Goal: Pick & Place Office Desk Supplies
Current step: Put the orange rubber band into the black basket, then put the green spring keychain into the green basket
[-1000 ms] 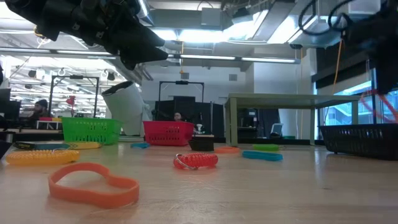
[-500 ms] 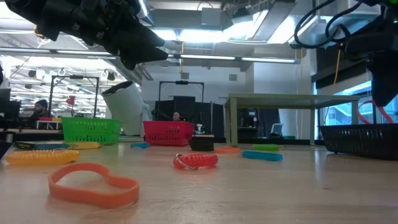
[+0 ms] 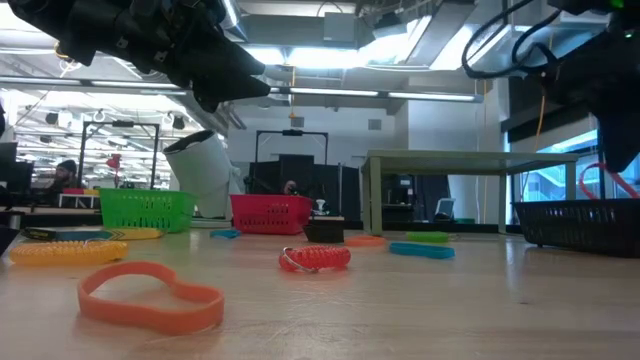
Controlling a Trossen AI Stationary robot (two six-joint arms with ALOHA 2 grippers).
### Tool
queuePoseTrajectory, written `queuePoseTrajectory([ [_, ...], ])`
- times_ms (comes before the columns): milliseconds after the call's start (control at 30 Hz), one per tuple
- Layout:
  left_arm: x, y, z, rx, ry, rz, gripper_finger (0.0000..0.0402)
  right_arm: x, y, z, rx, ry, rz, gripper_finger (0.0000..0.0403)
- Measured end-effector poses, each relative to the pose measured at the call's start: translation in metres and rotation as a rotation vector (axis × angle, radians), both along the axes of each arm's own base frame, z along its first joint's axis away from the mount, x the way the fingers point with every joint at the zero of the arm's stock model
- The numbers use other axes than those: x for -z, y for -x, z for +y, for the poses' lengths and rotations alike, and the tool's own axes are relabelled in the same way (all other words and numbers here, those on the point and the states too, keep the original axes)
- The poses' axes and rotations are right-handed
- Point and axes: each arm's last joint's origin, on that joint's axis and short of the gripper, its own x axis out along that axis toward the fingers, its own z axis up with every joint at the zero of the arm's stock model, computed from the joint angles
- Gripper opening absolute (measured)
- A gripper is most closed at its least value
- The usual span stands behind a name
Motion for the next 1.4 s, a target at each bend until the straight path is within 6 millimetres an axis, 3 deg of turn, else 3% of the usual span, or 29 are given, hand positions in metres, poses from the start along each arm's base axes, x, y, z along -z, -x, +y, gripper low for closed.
queuePoseTrajectory([
  [700,0.0,0.0,0.0,0.0,0.0,0.0,0.0203,-0.001,-0.007,-0.004,-0.109,-0.012,-0.034,0.0199],
  [933,0.0,0.0,0.0,0.001,-0.002,0.0,0.0203,-0.002,-0.011,-0.004,-0.158,0.016,-0.077,0.0196],
  [1400,-0.005,-0.002,0.007,-0.083,-0.024,-0.053,0.0203,-0.012,-0.037,-0.007,-0.294,0.138,-0.334,0.0155],
])
